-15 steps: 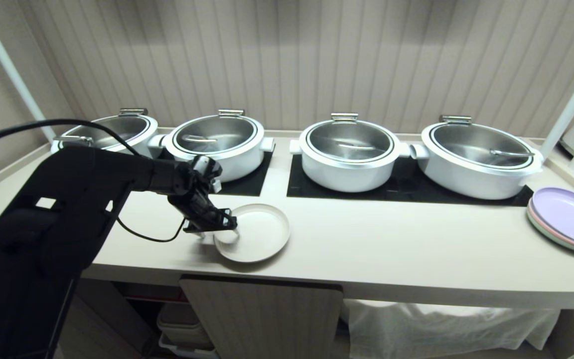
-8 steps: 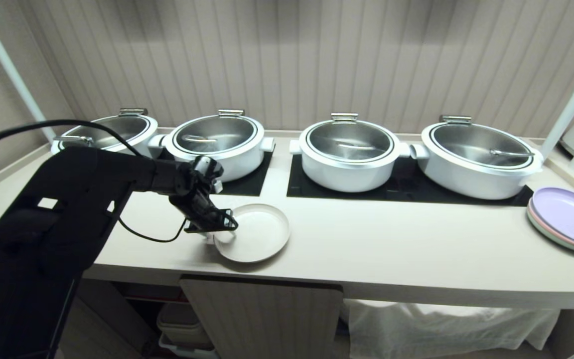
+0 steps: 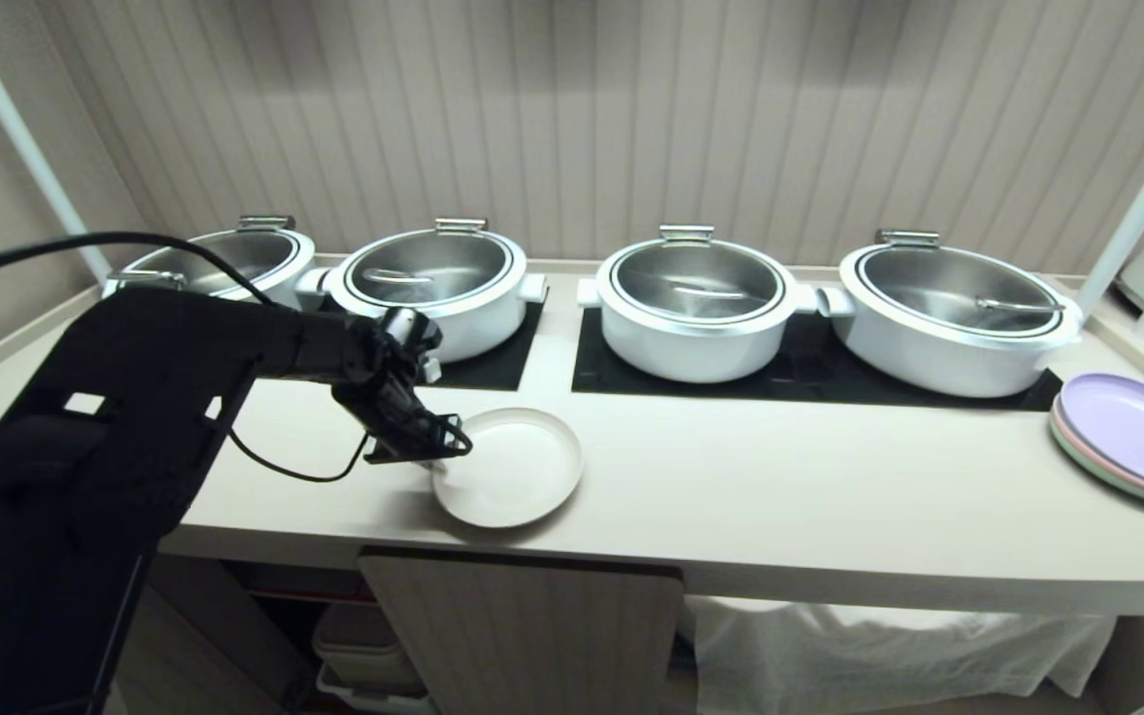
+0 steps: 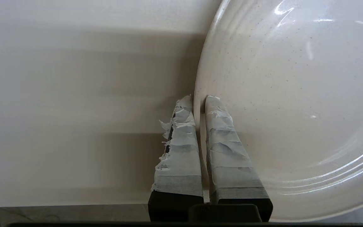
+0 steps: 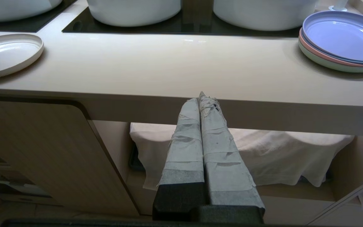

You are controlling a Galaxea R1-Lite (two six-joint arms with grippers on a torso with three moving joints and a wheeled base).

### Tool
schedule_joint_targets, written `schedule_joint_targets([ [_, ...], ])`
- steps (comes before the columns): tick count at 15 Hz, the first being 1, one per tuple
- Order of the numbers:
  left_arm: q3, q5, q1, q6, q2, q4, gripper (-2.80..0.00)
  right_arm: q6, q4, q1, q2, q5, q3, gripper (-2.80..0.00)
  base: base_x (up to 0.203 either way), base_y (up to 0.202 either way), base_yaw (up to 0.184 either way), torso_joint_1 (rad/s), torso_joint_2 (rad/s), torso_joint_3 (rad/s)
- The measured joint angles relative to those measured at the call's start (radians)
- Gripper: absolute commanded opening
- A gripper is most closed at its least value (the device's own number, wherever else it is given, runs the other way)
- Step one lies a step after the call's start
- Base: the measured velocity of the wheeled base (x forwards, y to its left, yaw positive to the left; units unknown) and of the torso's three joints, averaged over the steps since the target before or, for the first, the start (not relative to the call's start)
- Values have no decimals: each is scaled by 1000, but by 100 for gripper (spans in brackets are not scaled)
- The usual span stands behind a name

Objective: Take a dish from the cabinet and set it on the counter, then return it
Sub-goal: Pick up the plate from the table

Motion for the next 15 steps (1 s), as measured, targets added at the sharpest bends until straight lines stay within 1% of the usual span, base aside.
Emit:
schedule_joint_targets([
  [6, 2, -2, -4, -15, -12, 2, -280, 0, 0, 0, 0, 0, 0, -280, 0, 0, 0, 0, 0, 0],
  [7, 3, -2, -5, -34, -15, 3, -280, 0, 0, 0, 0, 0, 0, -280, 0, 0, 0, 0, 0, 0],
  [12, 9, -15, -22, -183, -36, 3, -280, 0, 0, 0, 0, 0, -1, -280, 0, 0, 0, 0, 0, 0],
  [15, 11, -27, -23, -254, -54, 3, -280, 0, 0, 0, 0, 0, -1, -280, 0, 0, 0, 0, 0, 0],
])
